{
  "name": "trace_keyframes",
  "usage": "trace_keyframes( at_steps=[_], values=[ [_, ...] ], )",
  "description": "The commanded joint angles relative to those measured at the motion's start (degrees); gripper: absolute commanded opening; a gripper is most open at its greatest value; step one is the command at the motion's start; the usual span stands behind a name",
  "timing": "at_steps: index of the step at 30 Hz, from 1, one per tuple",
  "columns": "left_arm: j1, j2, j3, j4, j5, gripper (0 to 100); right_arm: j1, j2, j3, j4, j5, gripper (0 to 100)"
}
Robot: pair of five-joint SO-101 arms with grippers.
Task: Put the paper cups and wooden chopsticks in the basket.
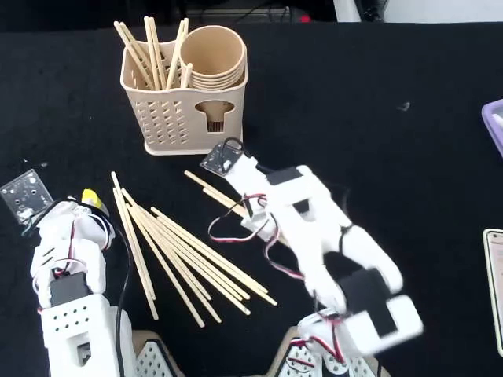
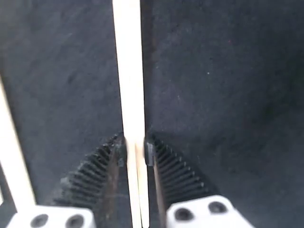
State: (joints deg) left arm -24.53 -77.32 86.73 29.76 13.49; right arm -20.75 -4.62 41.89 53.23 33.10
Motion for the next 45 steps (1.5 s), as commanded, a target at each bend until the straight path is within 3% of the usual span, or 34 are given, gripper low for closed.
trace_keyframes(
  at_steps=[1, 7, 11, 16, 21, 27, 29, 38, 45],
  values=[
    [-0.13, -0.70, -0.40, -1.14, 0.26, 12, 0.09, -11.65, -0.13, 5.01, 0.53, 1.0],
    [-0.13, -0.70, -0.40, -1.23, 0.26, 12, -1.23, -32.84, -0.66, 9.67, -0.35, 1.0],
    [-0.13, -0.70, 0.13, -2.90, 0.26, 12, -7.56, -45.58, -5.05, 10.11, -8.00, 1.1],
    [-0.13, -0.70, 1.36, -4.92, 0.26, 12, -17.32, -50.68, -14.46, -0.53, -17.41, 1.1],
    [-0.13, -0.70, 1.45, -4.92, 0.26, 12, -19.43, -42.33, -14.90, -25.58, -22.51, 1.1],
    [-0.22, -0.70, 1.54, -4.84, 0.26, 12, -19.25, -23.69, -15.96, -56.70, -21.98, 1.1],
    [-0.22, -0.70, 1.54, -4.84, 0.26, 12, -18.99, -17.45, -18.68, -62.51, -21.98, 1.1],
    [-0.22, -0.70, 1.54, -4.84, 0.26, 12, -14.24, 7.60, -43.12, -63.47, -22.33, 1.1],
    [-0.22, -0.70, 1.54, -4.84, 0.26, 12, -11.87, 17.01, -47.69, -62.59, -22.33, 1.1]
  ],
)
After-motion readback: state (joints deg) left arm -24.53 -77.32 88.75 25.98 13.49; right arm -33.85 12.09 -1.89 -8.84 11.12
